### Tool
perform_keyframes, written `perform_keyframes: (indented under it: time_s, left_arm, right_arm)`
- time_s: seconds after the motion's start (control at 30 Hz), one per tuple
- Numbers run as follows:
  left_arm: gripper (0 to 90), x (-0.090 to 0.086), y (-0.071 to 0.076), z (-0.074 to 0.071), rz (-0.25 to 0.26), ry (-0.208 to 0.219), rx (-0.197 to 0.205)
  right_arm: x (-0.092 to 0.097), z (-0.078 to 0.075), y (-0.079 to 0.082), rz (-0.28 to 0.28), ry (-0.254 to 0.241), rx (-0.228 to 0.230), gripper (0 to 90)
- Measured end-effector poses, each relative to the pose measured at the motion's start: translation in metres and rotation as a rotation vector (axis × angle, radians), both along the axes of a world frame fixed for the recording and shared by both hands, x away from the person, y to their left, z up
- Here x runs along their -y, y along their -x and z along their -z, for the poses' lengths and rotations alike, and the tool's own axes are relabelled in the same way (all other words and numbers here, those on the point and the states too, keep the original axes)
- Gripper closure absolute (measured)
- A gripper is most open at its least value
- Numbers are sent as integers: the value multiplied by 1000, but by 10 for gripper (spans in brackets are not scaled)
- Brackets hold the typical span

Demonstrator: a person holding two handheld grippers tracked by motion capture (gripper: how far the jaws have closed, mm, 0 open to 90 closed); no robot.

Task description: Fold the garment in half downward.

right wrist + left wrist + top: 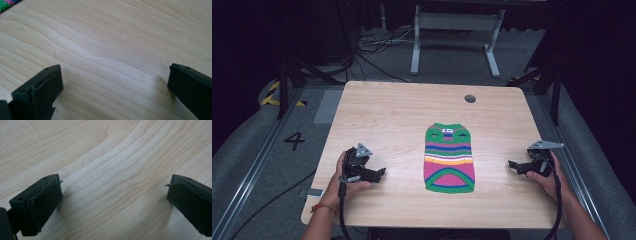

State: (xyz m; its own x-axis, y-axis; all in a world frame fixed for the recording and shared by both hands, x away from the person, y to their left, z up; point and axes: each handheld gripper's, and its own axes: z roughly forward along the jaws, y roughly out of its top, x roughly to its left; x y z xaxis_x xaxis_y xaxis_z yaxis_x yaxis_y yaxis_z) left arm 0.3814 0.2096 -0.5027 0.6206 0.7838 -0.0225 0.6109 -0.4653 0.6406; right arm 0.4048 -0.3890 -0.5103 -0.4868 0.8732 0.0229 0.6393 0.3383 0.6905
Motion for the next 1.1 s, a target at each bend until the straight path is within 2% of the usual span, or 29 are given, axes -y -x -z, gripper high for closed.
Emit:
perform_keyframes:
  time_s: [0.63, 0.77, 0.83, 0.9, 0.93, 0.97, 1.07, 1.1]
  left_arm:
    - [8, -3, 0, -1, 5, -1, -4]
    - [76, -4, -4, -2, 9, 15, 3]
    - [150, -4, -7, -4, 9, 12, 20]
    - [191, -2, -9, -5, 22, -10, 45]
    - [177, -1, -10, -6, 35, -8, 25]
    - [176, 0, -12, -8, 38, 2, 16]
    - [210, 1, -15, -18, 64, -4, 46]
    - [218, 3, -17, -22, 71, -7, 43]
  right_arm:
    - [0, 0, -1, -3, 3, 0, 3]
    - [1, -1, -1, -22, 2, -3, 25]
    - [1, -2, -1, -31, 0, -1, 65]
    - [3, -4, -1, -44, -7, 5, 196]
    - [2, -6, 0, -49, -8, 6, 254]
    - [2, -8, 0, -62, -4, 9, 241]
    - [-3, -13, 1, -92, 11, 21, 290]
    - [-5, -14, 1, -99, 4, 13, 291]
